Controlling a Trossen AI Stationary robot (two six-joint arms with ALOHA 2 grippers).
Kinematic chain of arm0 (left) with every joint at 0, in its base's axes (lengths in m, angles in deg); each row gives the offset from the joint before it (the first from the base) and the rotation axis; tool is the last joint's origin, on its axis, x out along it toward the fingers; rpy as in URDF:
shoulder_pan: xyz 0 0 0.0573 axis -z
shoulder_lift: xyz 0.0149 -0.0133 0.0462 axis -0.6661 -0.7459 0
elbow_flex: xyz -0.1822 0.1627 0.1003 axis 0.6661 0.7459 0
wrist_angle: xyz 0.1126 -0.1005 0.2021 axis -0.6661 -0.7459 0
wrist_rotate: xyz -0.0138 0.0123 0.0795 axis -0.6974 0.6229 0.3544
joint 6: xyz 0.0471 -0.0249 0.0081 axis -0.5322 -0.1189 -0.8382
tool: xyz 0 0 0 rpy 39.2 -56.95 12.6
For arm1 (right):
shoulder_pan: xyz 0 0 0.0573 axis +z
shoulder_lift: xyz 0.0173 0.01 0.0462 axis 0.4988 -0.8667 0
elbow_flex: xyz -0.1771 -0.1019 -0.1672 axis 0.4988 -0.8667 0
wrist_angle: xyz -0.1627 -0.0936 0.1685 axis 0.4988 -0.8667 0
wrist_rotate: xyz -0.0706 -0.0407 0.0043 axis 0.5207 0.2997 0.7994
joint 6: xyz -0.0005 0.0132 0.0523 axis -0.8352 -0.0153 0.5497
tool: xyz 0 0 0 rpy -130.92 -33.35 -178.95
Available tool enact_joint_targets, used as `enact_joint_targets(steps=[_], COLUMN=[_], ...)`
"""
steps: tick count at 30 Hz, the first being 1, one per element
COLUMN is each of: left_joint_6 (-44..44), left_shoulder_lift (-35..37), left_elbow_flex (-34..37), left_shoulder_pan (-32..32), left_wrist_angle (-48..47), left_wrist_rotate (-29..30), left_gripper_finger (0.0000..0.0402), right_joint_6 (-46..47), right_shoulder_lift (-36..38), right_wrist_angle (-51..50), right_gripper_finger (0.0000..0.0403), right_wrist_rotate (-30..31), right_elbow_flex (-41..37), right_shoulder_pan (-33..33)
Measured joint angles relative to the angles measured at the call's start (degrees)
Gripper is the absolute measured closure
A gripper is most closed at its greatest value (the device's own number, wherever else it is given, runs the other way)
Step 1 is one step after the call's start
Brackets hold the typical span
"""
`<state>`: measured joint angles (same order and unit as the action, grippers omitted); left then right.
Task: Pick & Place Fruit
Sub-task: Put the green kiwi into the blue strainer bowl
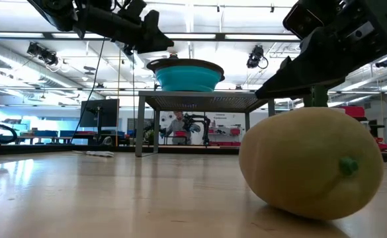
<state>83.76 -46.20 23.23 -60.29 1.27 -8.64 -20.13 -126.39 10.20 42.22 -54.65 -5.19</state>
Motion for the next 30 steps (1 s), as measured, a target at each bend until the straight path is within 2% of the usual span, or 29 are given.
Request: enact_joint_targets(steps=[3, 6, 9, 13, 15, 18, 23, 28, 30], left_joint_6=[-0.3, 0.0, 4.0, 10.3, 12.4, 14.3, 16.8, 20.7, 21.9], left_shoulder_lift=[1.8, 4.6, 7.4, 7.5, 6.3, 4.6, 3.7, 1.1, -1.4], left_elbow_flex=[0.0, 0.0, -0.1, 0.3, 0.9, 3.4, 8.8, 17.3, 20.0], left_shoulder_pan=[1.1, 3.6, 6.8, 11.9, 15.2, 20.4, 28.8, 36.0, 37.7], left_wrist_angle=[0.1, -0.3, -4.4, -13.7, -16.2, -16.8, -8.6, 4.3, 10.7], left_wrist_rotate=[0.1, -0.8, -4.9, -12.2, -12.9, -11.3, -4.7, 5.2, 7.3], left_gripper_finger=[0.0171, 0.0154, 0.0151, 0.0160, 0.0167, 0.0179, 0.0199, 0.0212, 0.0216], right_joint_6=[0.5, 0.5, 0.5, 0.5, 0.5, 0.5, 0.5, 0.5, 0.5], right_shoulder_lift=[0.0, 0.0, 0.0, 0.0, 0.0, 0.0, 0.0, 0.0, 0.0], right_wrist_angle=[0.0, 0.0, 0.0, 0.0, 0.1, 1.8, 4.9, 9.2, 8.6], right_gripper_finger=[0.0245, 0.0245, 0.0245, 0.0245, 0.0245, 0.0244, 0.0233, 0.0200, 0.0182], right_wrist_rotate=[0.0, -0.6, -1.0, -2.4, -2.4, -2.5, -2.5, -2.6, -2.6], right_elbow_flex=[0.0, 0.0, 0.0, 0.0, 0.0, 0.0, 0.0, 0.3, 1.4], right_shoulder_pan=[0.0, 0.0, 0.1, 0.1, 0.1, 0.1, 0.1, 0.1, 0.5])
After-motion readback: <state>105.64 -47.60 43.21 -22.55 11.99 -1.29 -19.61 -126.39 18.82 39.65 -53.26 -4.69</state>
